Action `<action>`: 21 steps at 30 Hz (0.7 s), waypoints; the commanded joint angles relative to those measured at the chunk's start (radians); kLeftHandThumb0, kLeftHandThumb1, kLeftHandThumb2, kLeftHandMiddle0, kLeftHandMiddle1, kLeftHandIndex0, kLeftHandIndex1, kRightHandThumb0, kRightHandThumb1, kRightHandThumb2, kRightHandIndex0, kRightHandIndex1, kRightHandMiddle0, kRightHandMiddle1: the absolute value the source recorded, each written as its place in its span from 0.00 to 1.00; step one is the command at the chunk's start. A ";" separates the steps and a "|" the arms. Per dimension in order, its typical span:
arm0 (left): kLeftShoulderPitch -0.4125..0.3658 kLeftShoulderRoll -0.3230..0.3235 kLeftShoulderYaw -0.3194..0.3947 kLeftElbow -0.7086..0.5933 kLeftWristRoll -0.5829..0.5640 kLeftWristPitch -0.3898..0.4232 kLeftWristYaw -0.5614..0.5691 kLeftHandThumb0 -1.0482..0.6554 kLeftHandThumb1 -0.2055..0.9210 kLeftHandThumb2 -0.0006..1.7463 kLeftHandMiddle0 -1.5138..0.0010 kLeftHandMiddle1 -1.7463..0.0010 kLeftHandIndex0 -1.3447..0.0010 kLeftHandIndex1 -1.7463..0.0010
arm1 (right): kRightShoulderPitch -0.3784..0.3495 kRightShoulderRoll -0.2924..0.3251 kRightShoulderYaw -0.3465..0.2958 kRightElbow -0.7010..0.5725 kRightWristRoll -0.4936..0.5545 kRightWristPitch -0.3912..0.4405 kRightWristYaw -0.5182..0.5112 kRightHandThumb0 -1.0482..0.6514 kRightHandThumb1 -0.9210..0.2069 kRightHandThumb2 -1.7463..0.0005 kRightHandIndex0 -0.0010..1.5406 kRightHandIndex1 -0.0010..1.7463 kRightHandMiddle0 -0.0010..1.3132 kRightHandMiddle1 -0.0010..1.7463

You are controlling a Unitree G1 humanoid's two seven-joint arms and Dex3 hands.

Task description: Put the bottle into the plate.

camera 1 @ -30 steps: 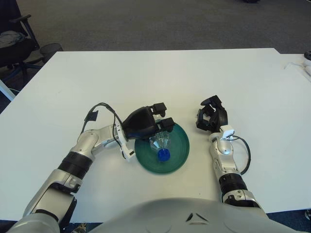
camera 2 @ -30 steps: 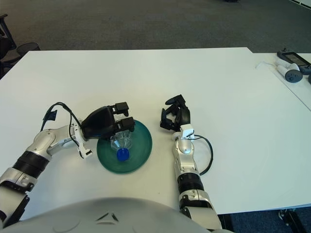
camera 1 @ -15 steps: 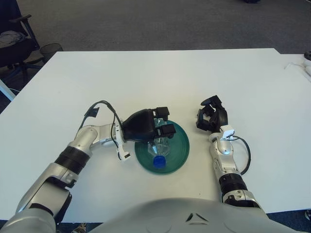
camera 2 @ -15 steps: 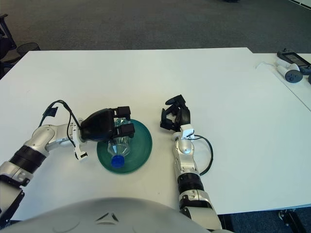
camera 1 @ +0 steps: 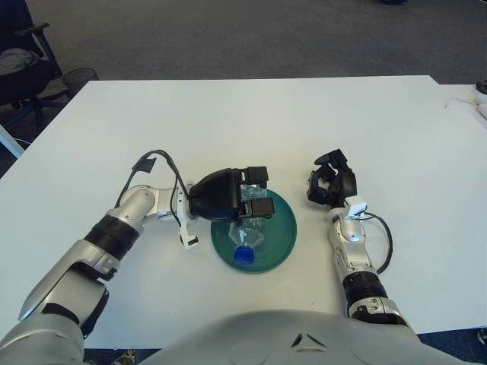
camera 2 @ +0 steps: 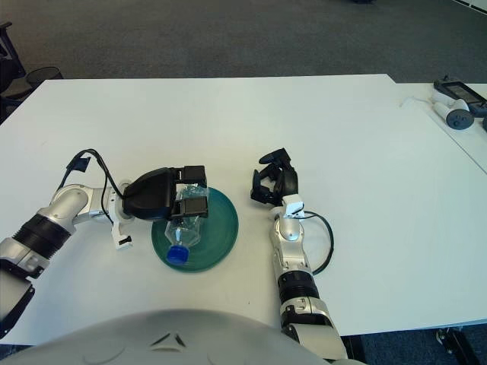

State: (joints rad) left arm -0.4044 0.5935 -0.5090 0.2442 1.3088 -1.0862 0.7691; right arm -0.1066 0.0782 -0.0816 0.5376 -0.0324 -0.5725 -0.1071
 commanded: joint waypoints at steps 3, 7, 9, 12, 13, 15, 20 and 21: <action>-0.050 0.023 -0.031 0.030 0.001 -0.010 0.074 0.61 0.39 0.81 0.57 0.01 0.64 0.00 | 0.178 0.047 -0.014 0.251 0.021 0.036 -0.016 0.61 0.49 0.29 0.39 1.00 0.28 0.95; -0.012 0.006 -0.005 -0.007 -0.033 0.028 0.073 0.61 0.46 0.75 0.61 0.01 0.66 0.03 | 0.174 0.047 -0.013 0.255 0.006 0.033 -0.043 0.61 0.49 0.29 0.39 1.00 0.30 0.94; -0.004 0.023 -0.017 -0.008 0.021 0.079 0.082 0.50 0.65 0.61 0.74 0.16 0.76 0.10 | 0.171 0.047 -0.010 0.255 -0.002 0.032 -0.055 0.61 0.49 0.29 0.39 1.00 0.29 0.94; 0.004 0.025 -0.082 0.032 0.135 0.176 0.142 0.26 0.91 0.48 0.91 0.59 0.94 0.48 | 0.169 0.053 -0.010 0.253 -0.002 0.025 -0.066 0.61 0.49 0.29 0.39 1.00 0.29 0.94; 0.005 0.024 -0.104 0.045 0.166 0.205 0.160 0.23 0.93 0.48 0.91 0.65 0.95 0.55 | 0.169 0.054 -0.011 0.253 -0.001 0.023 -0.068 0.61 0.50 0.29 0.39 1.00 0.30 0.94; 0.005 0.028 -0.123 0.049 0.186 0.235 0.165 0.16 0.97 0.49 0.92 0.82 0.98 0.71 | 0.168 0.057 -0.011 0.254 0.001 0.021 -0.070 0.61 0.51 0.28 0.40 1.00 0.30 0.94; -0.011 0.043 -0.110 0.016 0.149 0.253 0.086 0.06 0.99 0.54 0.97 0.95 1.00 0.92 | 0.161 0.049 -0.029 0.329 0.007 -0.011 -0.072 0.61 0.50 0.28 0.40 1.00 0.29 0.94; -0.016 0.042 -0.110 0.017 0.144 0.255 0.081 0.04 1.00 0.55 0.98 0.97 1.00 0.95 | 0.161 0.050 -0.029 0.326 0.003 -0.012 -0.080 0.61 0.49 0.29 0.39 1.00 0.29 0.94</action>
State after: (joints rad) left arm -0.4008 0.5988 -0.5973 0.2645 1.4332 -0.8989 0.8743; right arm -0.1231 0.0854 -0.0871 0.5567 -0.0470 -0.5802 -0.1546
